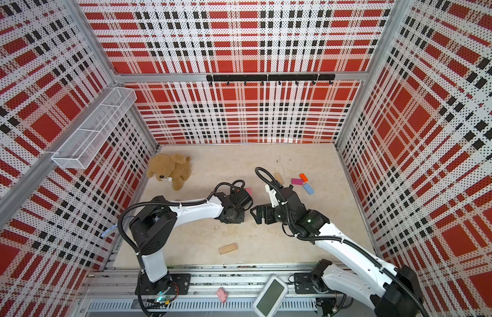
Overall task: Assemble the letter p with building blocks
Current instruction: Assemble the building block at the center of the board.
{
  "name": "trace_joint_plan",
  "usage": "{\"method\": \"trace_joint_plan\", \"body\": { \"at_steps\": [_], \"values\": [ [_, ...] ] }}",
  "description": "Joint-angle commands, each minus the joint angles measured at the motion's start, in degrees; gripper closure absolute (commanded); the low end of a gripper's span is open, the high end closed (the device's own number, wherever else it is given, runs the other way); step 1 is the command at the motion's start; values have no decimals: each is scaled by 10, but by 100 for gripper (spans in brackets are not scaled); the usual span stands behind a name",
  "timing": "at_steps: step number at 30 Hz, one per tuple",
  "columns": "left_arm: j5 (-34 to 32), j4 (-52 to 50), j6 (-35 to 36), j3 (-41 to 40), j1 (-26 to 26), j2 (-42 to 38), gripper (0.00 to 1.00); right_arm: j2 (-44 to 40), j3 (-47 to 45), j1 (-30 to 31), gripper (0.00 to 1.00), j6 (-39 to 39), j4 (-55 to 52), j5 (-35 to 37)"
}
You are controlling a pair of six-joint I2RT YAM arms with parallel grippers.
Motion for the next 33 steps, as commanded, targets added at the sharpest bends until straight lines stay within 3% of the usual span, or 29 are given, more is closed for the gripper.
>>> {"method": "trace_joint_plan", "body": {
  "at_steps": [1, 33],
  "values": [
    [5, 2, -4, 5, 6, 25, 83, -13, 20, 5, 0, -9, 14, 6],
    [6, 7, -6, 1, 13, 28, 80, -7, 21, 9, 0, -12, 14, 7]
  ]
}}
